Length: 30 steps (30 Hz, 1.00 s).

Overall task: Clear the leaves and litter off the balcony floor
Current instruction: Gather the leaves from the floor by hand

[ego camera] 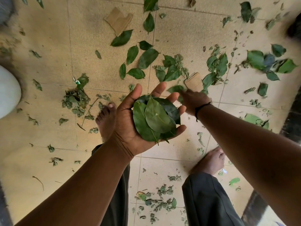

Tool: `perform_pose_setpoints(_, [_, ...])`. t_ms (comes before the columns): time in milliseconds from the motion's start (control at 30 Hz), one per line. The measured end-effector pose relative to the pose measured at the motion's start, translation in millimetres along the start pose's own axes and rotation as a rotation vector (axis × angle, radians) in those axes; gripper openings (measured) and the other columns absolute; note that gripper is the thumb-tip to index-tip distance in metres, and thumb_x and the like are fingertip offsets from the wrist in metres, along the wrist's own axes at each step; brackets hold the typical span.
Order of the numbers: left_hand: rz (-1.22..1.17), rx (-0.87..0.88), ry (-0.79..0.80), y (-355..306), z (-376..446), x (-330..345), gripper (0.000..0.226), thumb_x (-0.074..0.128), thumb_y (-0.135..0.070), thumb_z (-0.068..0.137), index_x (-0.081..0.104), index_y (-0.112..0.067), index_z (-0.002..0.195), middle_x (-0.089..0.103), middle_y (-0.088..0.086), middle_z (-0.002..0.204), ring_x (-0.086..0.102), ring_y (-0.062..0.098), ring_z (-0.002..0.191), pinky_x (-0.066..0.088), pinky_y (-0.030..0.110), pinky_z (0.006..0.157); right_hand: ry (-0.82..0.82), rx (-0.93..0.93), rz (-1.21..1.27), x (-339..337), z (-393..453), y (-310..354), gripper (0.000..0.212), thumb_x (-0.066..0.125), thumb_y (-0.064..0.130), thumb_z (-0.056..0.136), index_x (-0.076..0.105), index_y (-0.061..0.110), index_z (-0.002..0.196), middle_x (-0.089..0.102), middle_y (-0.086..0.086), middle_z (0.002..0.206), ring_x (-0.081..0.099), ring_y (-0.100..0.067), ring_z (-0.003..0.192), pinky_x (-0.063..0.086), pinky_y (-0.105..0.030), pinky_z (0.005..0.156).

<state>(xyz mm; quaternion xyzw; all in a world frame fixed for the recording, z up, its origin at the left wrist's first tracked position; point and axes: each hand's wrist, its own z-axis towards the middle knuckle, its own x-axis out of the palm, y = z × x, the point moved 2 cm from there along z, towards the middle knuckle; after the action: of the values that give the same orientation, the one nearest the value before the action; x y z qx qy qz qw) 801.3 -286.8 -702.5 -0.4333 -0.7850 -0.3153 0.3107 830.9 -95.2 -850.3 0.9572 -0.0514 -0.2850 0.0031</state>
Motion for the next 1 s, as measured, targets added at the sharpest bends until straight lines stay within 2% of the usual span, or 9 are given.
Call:
perform_pose_setpoints(67, [-0.001, 0.01, -0.004, -5, -1, 0, 0.049, 0.045, -0.058, 0.091, 0.066, -0.024, 0.12, 0.064, 0.006, 0.124, 0.051, 0.032, 0.124, 0.037, 0.058, 0.103, 0.048, -0.041, 0.02, 6, -11, 6, 0.059, 0.045, 0.019, 0.099, 0.024, 0.039, 0.15, 0.046, -0.004, 0.144, 0.057, -0.032, 0.118, 0.051, -0.041, 0.087])
perform_pose_setpoints(133, [-0.013, 0.026, -0.008, -10, -2, 1, 0.048, 0.046, -0.057, 0.092, 0.066, -0.023, 0.12, 0.064, 0.006, 0.123, 0.052, 0.033, 0.124, 0.037, 0.058, 0.103, -0.01, -0.047, 0.143, 9, -15, 8, 0.051, 0.044, 0.019, 0.099, 0.036, 0.038, 0.145, 0.051, -0.002, 0.138, 0.058, -0.03, 0.116, 0.054, -0.041, 0.087])
perform_pose_setpoints(233, [-0.038, 0.055, -0.014, -15, -5, 1, 0.048, 0.046, -0.058, 0.091, 0.067, -0.024, 0.118, 0.065, 0.006, 0.122, 0.054, 0.033, 0.123, 0.039, 0.058, 0.102, -0.162, 0.126, 0.462, 7, -11, 0, 0.037, 0.046, 0.019, 0.097, 0.048, 0.027, 0.133, 0.055, -0.005, 0.13, 0.06, -0.031, 0.107, 0.052, -0.039, 0.08])
perform_pose_setpoints(300, [-0.036, 0.068, -0.025, -17, -8, -1, 0.047, 0.046, -0.058, 0.091, 0.068, -0.024, 0.116, 0.065, 0.005, 0.121, 0.055, 0.033, 0.122, 0.04, 0.058, 0.102, -0.198, 0.206, 0.536, 6, -7, -3, 0.035, 0.049, 0.022, 0.096, 0.048, 0.023, 0.131, 0.054, -0.007, 0.128, 0.06, -0.033, 0.104, 0.048, -0.036, 0.075])
perform_pose_setpoints(467, [-0.019, 0.094, -0.056, -23, -15, -5, 0.046, 0.048, -0.056, 0.09, 0.068, -0.024, 0.117, 0.065, 0.005, 0.122, 0.055, 0.034, 0.122, 0.043, 0.058, 0.099, -0.167, 0.053, 0.227, 7, 5, 17, 0.051, 0.056, 0.029, 0.094, 0.035, 0.021, 0.14, 0.046, -0.01, 0.133, 0.061, -0.034, 0.104, 0.05, -0.041, 0.073])
perform_pose_setpoints(633, [-0.011, 0.086, -0.063, -26, -20, -6, 0.046, 0.048, -0.056, 0.09, 0.069, -0.024, 0.117, 0.066, 0.005, 0.121, 0.057, 0.034, 0.122, 0.043, 0.059, 0.1, -0.167, 0.039, 0.109, 6, 19, 35, 0.04, 0.043, 0.019, 0.1, 0.033, 0.018, 0.138, 0.052, -0.012, 0.124, 0.061, -0.037, 0.101, 0.042, -0.039, 0.068])
perform_pose_setpoints(733, [0.006, 0.089, -0.068, -27, -20, -3, 0.046, 0.048, -0.056, 0.09, 0.068, -0.025, 0.118, 0.066, 0.005, 0.121, 0.056, 0.033, 0.122, 0.043, 0.058, 0.101, -0.09, 0.128, 0.264, 2, 22, 34, 0.036, 0.046, 0.019, 0.097, 0.044, 0.02, 0.132, 0.06, -0.01, 0.118, 0.06, -0.034, 0.103, 0.045, -0.037, 0.073])
perform_pose_setpoints(867, [0.011, 0.098, -0.057, -23, -22, 3, 0.045, 0.048, -0.055, 0.09, 0.067, -0.025, 0.117, 0.066, 0.005, 0.122, 0.055, 0.032, 0.122, 0.042, 0.058, 0.101, -0.03, 0.154, 0.611, -8, 11, 19, 0.022, 0.059, 0.019, 0.09, 0.07, 0.015, 0.108, 0.068, -0.008, 0.109, 0.061, -0.028, 0.102, 0.044, -0.028, 0.074])
perform_pose_setpoints(1000, [-0.002, 0.118, -0.049, -10, -22, 9, 0.044, 0.049, -0.055, 0.089, 0.069, -0.025, 0.115, 0.065, 0.004, 0.12, 0.057, 0.032, 0.119, 0.045, 0.056, 0.099, -0.101, 0.222, 0.98, -41, -27, -2, 0.028, 0.067, 0.03, 0.09, 0.072, 0.006, 0.102, 0.068, -0.011, 0.101, 0.057, -0.015, 0.079, 0.045, -0.028, 0.074])
